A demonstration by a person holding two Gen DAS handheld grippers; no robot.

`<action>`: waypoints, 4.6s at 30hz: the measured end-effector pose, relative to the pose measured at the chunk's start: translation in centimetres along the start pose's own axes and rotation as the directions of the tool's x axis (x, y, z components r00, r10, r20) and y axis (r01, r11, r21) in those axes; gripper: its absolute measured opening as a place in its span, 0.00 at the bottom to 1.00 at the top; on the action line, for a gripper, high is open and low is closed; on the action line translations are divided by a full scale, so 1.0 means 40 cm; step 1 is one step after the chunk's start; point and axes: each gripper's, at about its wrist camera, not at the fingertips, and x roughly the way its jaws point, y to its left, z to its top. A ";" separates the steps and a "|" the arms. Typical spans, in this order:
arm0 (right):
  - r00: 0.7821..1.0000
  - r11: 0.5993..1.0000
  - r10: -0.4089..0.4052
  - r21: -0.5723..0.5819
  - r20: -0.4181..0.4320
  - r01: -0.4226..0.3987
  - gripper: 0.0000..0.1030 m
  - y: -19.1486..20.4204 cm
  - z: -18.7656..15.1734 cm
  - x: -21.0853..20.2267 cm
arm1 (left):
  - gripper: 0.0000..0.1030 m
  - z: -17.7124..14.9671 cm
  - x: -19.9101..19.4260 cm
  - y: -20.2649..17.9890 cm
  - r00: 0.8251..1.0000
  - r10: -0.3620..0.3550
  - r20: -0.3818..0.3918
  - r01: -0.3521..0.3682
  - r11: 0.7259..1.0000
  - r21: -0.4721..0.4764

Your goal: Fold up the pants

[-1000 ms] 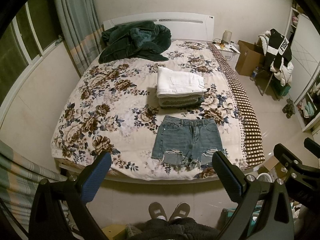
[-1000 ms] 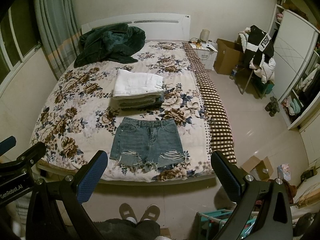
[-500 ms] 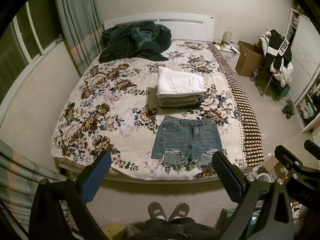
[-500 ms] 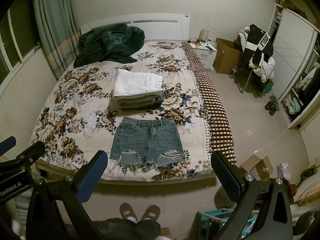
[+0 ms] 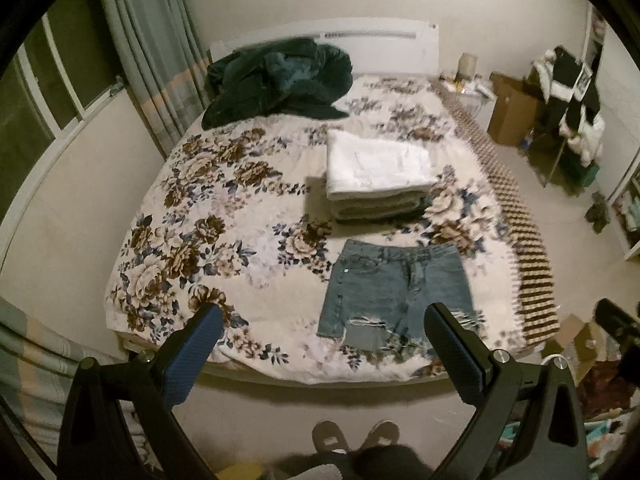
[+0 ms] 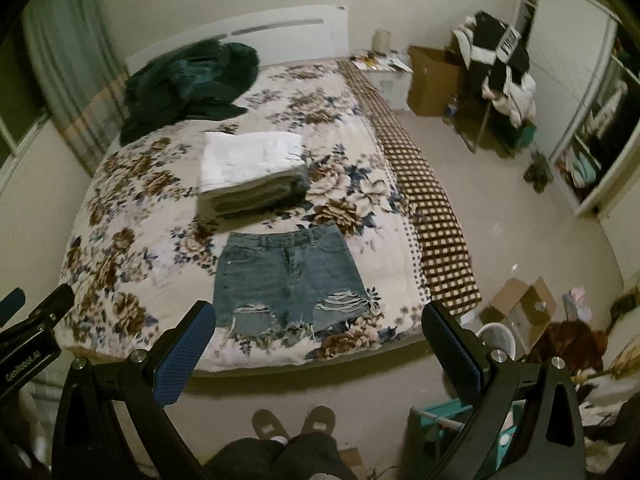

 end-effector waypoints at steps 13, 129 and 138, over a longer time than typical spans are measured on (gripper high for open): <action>0.967 0.996 0.084 0.059 -0.240 -0.072 1.00 -0.305 0.170 0.659 | 1.00 -0.021 0.518 -0.373 0.966 0.051 -0.254 -0.038 0.998 0.057; 0.452 0.621 0.543 -0.023 -0.708 -0.783 0.86 0.446 0.142 1.841 | 0.86 -0.758 1.289 -0.329 0.984 -0.136 0.116 0.006 -0.625 -0.780; 0.441 0.633 0.584 0.042 -0.681 -0.773 0.53 0.472 0.144 1.866 | 0.25 -0.711 1.261 -0.251 0.997 -0.071 0.017 -0.026 -0.565 -0.825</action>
